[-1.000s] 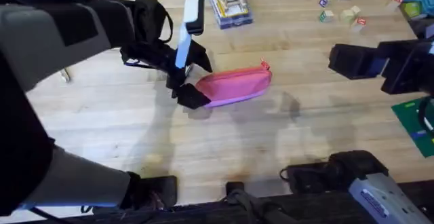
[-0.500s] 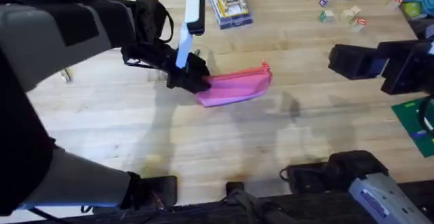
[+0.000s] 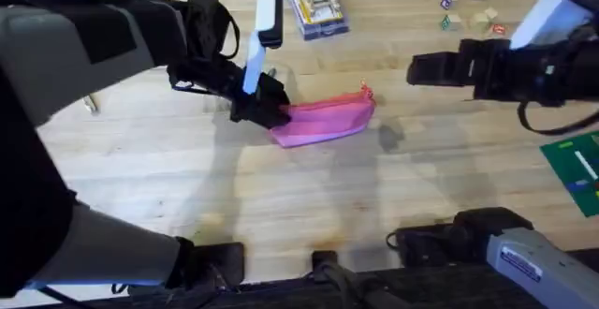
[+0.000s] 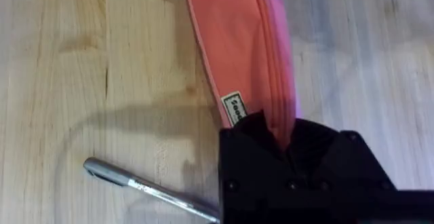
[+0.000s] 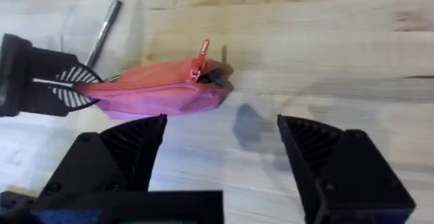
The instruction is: Unzip the bag, pick up the pens from the table one at a time and place them inside, then zip the bag closed.
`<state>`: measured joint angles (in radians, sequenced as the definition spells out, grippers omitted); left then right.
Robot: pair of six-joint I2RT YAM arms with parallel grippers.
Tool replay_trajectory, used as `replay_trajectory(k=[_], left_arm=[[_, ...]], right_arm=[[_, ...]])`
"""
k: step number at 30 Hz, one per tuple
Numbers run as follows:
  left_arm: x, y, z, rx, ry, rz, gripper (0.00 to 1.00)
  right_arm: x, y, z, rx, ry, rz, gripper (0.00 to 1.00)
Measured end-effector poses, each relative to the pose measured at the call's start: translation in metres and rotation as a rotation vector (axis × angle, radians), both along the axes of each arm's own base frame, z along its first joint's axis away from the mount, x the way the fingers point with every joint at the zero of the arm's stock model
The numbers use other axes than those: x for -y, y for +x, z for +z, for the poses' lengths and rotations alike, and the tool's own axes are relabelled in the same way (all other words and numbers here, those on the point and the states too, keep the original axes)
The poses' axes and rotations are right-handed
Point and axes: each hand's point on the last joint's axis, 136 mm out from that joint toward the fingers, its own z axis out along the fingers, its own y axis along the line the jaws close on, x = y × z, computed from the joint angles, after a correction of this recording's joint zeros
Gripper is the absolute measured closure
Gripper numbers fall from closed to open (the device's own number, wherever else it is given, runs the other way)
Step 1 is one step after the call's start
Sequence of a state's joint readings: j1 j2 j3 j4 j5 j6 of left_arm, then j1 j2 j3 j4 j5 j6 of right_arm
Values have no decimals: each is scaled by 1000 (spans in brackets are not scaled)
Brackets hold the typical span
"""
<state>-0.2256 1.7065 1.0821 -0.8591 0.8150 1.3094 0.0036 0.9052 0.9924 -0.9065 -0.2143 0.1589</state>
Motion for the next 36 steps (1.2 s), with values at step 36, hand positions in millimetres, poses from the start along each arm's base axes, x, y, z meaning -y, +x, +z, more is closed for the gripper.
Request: replay_trajectory(k=[36], left_arm=[[0, 0, 0, 0, 0, 0, 958]], right_arm=[[-73, 81, -103, -214, 75, 204, 4]])
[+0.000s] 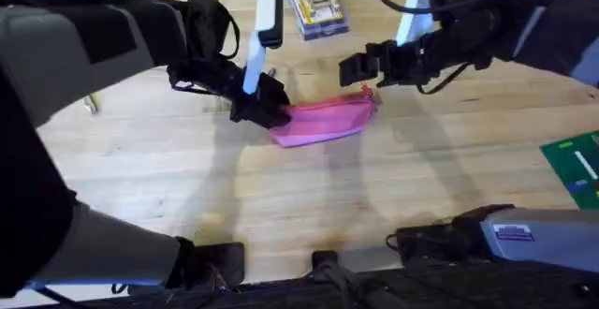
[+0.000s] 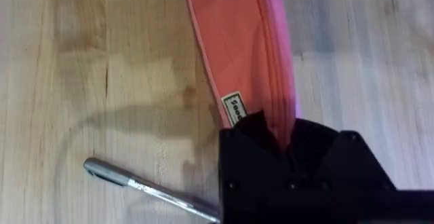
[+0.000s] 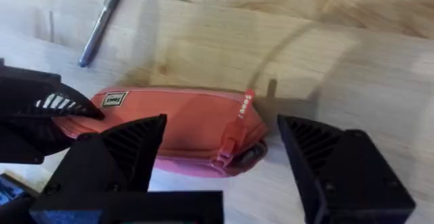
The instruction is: Unzip the bag, pick up the pens from the table one at a time and place them inside, then zip the bag closed.
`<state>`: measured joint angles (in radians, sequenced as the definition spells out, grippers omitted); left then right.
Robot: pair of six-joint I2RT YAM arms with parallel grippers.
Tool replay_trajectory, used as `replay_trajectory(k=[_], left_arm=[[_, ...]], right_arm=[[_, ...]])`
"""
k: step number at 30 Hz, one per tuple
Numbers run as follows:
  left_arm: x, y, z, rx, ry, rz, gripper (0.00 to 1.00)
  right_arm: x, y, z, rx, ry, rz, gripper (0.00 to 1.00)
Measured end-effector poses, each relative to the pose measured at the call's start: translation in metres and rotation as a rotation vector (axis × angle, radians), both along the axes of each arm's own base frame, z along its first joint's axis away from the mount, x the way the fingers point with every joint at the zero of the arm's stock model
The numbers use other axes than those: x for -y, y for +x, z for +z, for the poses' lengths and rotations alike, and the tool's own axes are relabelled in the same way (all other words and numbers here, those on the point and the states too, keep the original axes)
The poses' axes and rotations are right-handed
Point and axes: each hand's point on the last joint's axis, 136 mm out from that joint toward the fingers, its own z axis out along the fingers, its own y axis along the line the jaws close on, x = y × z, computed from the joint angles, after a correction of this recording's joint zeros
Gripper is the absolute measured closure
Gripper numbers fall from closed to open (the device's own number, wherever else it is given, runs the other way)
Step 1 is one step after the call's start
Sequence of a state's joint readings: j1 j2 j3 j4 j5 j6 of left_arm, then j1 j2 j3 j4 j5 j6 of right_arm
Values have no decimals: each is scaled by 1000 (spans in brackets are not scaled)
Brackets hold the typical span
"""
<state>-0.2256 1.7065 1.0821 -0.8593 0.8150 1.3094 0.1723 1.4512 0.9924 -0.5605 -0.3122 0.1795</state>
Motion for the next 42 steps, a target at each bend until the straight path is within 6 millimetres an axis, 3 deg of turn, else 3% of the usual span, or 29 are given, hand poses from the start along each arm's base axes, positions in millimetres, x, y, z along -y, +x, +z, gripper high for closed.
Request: replay_trajectory(k=[7, 16, 22, 24, 37, 42], left_arm=[[0, 0, 0, 0, 0, 0, 958], [0, 0, 0, 0, 0, 0, 958], [0, -1, 0, -4, 2, 0, 958], [0, -1, 0, -4, 2, 0, 958], [0, -1, 0, -5, 2, 0, 958], [0, -2, 0, -8, 1, 0, 958]], right_arm=[[-10, -3, -17, -47, -9, 31, 15], [-9, -2, -21, -54, -19, 28, 495], [-8, -3, -21, -55, -28, 24, 869], [-8, -3, -21, -57, -28, 23, 938], [-7, -3, -21, -51, -31, 30, 969], [-7, -5, -12, -27, -31, 38, 970]])
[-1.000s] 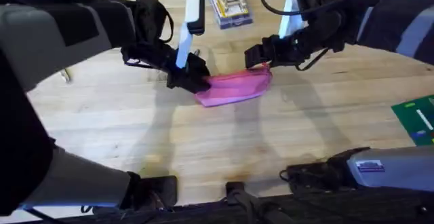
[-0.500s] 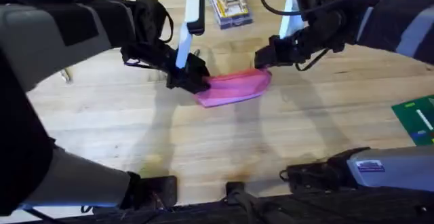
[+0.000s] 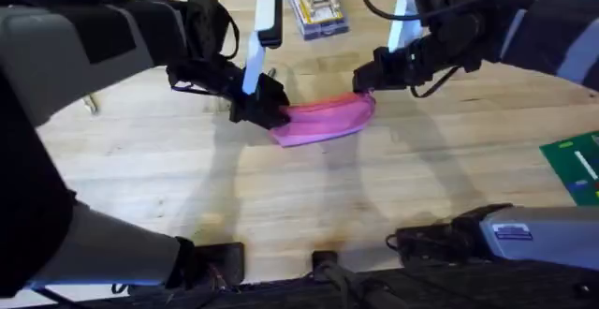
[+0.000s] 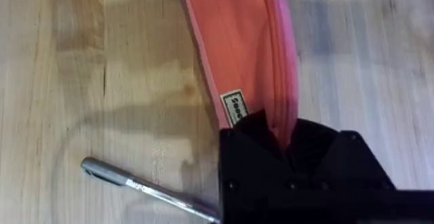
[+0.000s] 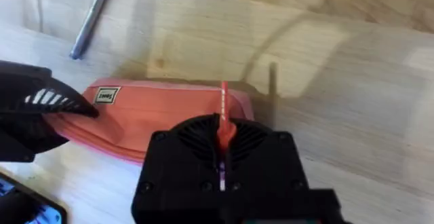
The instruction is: Unzip the bag, pick up the pens from the table one at a time and place them inside, then zip the bag closed.
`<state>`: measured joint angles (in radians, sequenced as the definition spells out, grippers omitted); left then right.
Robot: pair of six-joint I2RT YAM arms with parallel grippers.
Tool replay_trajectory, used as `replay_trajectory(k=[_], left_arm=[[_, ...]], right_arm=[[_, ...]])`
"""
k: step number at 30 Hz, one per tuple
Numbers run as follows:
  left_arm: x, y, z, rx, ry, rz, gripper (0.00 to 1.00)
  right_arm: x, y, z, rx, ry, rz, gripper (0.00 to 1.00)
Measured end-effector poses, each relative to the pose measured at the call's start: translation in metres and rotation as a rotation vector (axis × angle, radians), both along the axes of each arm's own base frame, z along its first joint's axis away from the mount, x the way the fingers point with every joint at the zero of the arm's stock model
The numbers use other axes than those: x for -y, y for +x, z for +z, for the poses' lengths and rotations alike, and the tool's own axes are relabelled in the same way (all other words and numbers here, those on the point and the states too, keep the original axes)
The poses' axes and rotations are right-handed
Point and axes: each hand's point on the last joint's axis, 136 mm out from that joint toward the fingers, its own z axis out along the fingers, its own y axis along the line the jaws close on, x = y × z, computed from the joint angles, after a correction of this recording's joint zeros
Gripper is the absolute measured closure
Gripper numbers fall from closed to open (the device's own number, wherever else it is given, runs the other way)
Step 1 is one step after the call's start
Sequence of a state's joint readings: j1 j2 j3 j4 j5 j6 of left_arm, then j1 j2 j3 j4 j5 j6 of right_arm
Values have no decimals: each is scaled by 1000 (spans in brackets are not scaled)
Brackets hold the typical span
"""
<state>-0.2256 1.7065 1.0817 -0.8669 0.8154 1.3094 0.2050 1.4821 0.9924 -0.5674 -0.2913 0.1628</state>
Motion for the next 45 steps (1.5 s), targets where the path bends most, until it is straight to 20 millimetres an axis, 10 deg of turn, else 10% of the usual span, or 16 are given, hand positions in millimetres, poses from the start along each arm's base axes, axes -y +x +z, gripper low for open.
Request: replay_trajectory(k=[14, 30, 45], left_arm=[[3, 0, 3, -2, -26, -2, 958], [-17, 1, -9, -21, 74, 33, 958], [-22, -2, -11, -38, 93, 41, 959]], right_arm=[[-8, -6, 47, 162, 1, 59, 969], [-93, -2, 92, 396, 73, 135, 969], [-118, -19, 104, 419, 89, 165, 968]])
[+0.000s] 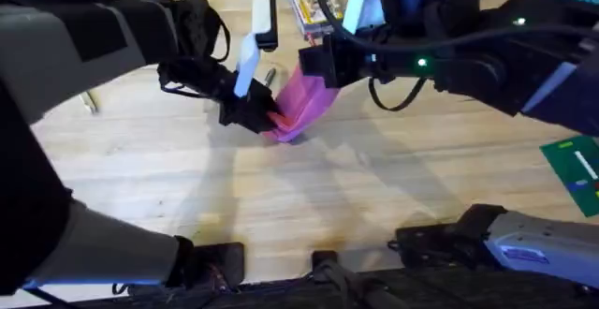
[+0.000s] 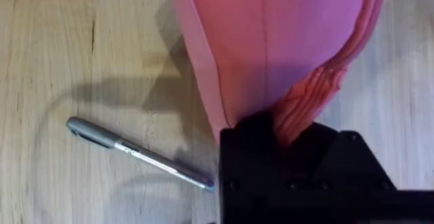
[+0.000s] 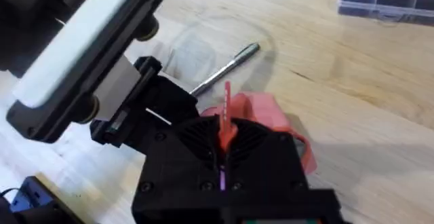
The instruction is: Unzip the bag, pick up the pens from the table one at a time and place them inside, then zip the bag closed.
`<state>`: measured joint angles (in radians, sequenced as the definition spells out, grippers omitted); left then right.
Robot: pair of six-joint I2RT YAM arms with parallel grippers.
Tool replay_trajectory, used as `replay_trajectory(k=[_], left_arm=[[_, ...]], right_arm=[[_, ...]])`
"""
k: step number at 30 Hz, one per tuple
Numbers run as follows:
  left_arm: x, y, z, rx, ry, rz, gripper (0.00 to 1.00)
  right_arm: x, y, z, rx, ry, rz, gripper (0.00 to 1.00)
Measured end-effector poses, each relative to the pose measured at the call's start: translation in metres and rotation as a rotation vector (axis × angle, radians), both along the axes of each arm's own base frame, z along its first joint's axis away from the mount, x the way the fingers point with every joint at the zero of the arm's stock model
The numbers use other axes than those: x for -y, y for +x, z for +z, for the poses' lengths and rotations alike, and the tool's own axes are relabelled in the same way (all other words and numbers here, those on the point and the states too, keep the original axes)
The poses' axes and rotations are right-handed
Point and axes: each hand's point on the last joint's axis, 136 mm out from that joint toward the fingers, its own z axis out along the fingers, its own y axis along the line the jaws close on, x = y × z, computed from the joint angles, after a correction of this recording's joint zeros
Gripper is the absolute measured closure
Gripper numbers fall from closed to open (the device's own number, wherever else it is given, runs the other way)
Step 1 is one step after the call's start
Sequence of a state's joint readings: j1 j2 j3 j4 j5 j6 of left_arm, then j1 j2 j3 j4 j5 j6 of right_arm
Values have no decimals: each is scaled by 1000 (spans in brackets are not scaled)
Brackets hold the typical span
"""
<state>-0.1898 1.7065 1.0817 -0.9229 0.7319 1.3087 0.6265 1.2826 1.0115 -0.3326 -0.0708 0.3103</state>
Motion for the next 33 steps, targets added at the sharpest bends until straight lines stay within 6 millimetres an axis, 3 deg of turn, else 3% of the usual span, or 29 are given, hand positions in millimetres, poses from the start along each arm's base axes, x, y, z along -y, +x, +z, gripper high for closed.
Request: replay_trajectory(k=[5, 6, 12, 13, 22, 26, 33], left_arm=[[3, 1, 1, 14, -9, -8, 959], [5, 2, 1, 21, -13, -12, 958], [18, 7, 9, 56, -74, -31, 959], [21, 9, 11, 70, -91, -37, 959], [22, 6, 12, 56, -86, -43, 959], [22, 6, 12, 56, -86, -43, 959], [22, 6, 12, 56, -86, -43, 958]], right_arm=[[14, -4, 0, -31, -5, -9, 967], [18, -6, 0, -41, -5, -14, 924], [57, -18, 32, -8, 39, -62, 82], [64, -21, 38, 6, 43, -72, 25], [129, -37, 71, 84, 65, -233, 5], [141, -43, 73, 87, 63, -270, 5], [144, -49, 64, 44, 48, -275, 5]])
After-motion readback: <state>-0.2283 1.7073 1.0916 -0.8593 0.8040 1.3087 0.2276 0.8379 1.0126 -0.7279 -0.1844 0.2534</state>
